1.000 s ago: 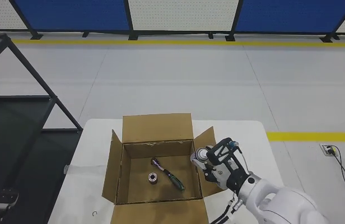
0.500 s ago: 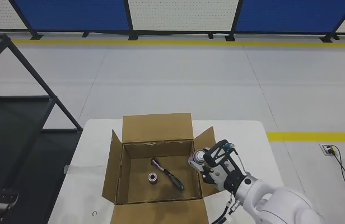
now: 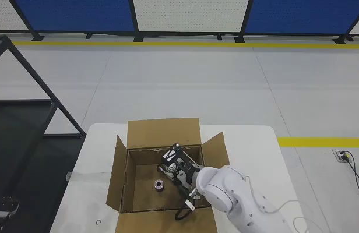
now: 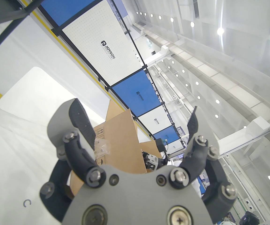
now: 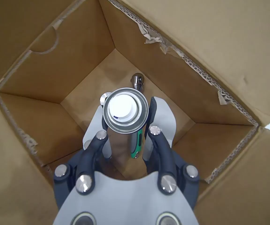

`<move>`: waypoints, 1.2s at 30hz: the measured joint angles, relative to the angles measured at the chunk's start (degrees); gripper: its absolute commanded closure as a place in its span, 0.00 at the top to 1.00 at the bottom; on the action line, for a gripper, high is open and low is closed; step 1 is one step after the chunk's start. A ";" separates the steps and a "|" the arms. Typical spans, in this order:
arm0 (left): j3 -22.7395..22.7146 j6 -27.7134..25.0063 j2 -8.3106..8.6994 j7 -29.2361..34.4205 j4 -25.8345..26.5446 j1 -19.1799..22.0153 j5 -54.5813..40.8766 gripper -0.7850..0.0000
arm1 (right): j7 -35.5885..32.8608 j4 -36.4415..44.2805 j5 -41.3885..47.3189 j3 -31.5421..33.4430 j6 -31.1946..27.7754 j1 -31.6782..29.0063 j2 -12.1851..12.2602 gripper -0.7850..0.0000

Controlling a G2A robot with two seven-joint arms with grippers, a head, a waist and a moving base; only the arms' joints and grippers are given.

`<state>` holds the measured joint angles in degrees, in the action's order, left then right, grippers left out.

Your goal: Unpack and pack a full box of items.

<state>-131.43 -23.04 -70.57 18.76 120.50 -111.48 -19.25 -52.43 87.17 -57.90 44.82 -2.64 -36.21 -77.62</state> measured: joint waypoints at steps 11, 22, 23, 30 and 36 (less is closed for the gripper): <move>0.00 0.00 0.00 0.00 0.00 0.00 0.00 1.00 | 2.00 -12.58 -3.12 -5.97 8.69 5.57 -4.14 0.16; 0.00 0.00 0.00 0.00 0.00 0.00 0.00 1.00 | 2.18 -15.35 -4.01 -5.47 9.81 5.90 -5.64 0.68; 0.00 0.00 0.00 0.00 0.00 0.00 0.00 1.00 | 2.14 -15.03 -4.15 -5.16 9.77 5.68 -5.62 0.73; 0.00 0.00 0.00 0.00 0.00 0.00 0.00 1.00 | 0.93 -10.88 -5.89 -2.19 9.05 2.76 -4.85 0.83; 0.00 0.00 0.00 0.00 0.00 0.00 0.00 1.00 | 0.53 -7.19 -8.15 0.37 8.71 0.15 -4.17 0.89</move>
<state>-131.43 -23.04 -70.57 18.76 120.50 -111.48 -19.25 -51.90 79.98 -66.05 45.19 6.07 -36.06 -81.80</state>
